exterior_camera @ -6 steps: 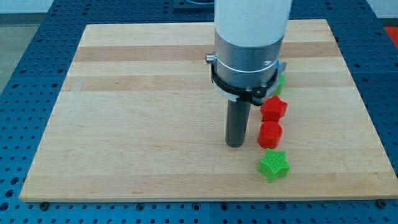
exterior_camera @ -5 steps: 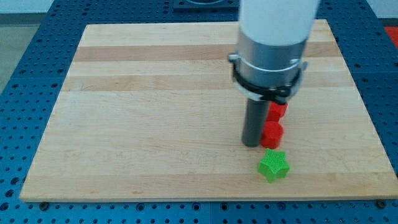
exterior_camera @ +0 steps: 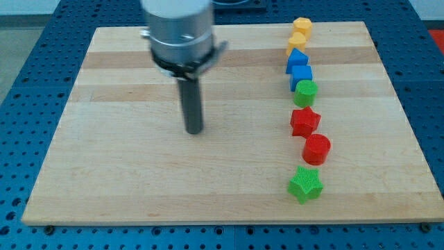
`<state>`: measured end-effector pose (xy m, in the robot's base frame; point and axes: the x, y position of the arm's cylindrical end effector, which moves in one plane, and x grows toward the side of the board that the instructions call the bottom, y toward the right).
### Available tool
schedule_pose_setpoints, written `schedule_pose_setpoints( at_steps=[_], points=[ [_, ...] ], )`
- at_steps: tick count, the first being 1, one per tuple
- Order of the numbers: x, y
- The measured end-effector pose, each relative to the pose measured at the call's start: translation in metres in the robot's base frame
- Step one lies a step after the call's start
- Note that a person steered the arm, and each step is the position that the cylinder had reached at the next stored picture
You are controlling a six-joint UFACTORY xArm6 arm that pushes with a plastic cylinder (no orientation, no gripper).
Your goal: Push the red circle a bit left
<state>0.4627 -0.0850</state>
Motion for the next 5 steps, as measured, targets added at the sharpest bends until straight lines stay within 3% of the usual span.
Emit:
schedule_pose_setpoints(
  at_steps=[1,2,3,5],
  points=[
    [-0.066,-0.007],
    [-0.165,0.031],
    [-0.191,0.062],
    [-0.193,0.084]
  ],
)
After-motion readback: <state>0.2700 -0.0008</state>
